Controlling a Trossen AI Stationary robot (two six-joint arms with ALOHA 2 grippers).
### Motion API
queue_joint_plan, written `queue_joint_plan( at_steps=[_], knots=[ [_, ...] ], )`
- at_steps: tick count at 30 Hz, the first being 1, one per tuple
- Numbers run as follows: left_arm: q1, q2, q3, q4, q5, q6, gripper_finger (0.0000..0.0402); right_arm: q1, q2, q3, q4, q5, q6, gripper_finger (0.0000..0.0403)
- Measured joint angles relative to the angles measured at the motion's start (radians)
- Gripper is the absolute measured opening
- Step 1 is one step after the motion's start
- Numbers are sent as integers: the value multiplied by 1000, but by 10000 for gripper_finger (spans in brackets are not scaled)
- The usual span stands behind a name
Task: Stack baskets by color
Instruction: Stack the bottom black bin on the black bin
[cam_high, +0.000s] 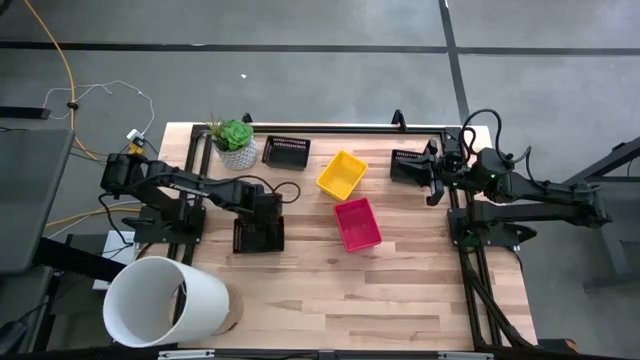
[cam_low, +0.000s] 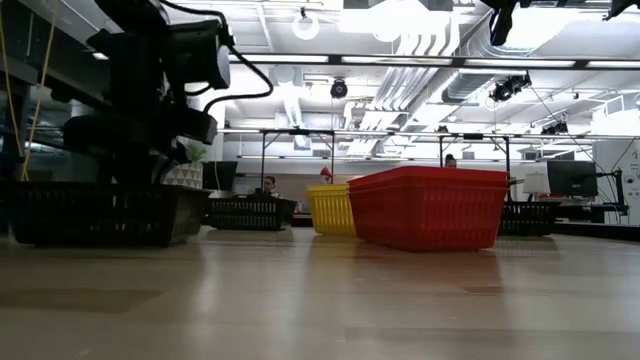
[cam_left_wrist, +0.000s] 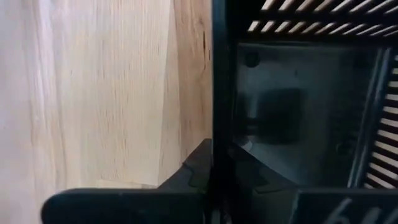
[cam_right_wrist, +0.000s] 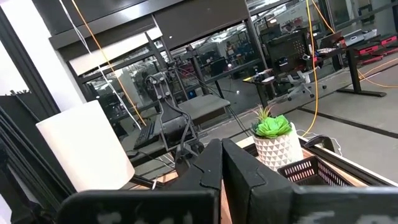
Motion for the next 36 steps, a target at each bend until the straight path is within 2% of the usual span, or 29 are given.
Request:
queue_joint_plan(
  at_steps=[4,8,13,16,19,25,31,36],
  knots=[
    [11,-3,79,1,-9,1,2,0,0,0,0,0,0,0],
    [52,-6,231,-29,-77,91,1,0,0,0,0,0,0,0],
    [173,-2,470,-75,-170,296,0,0,0,0,0,0,0,0],
    [280,24,611,-94,-188,412,0,0,0,0,0,0,0,0],
    [377,91,752,-141,-187,519,0,0,0,0,0,0,0,0],
    [495,298,994,-395,-184,714,0,0,0,0,-1,0,0,0],
    [551,425,1049,-372,-149,770,0,0,0,0,-2,8,0,0],
    [560,501,1049,-395,-261,815,0,0,0,0,-7,13,0,0]
  ],
)
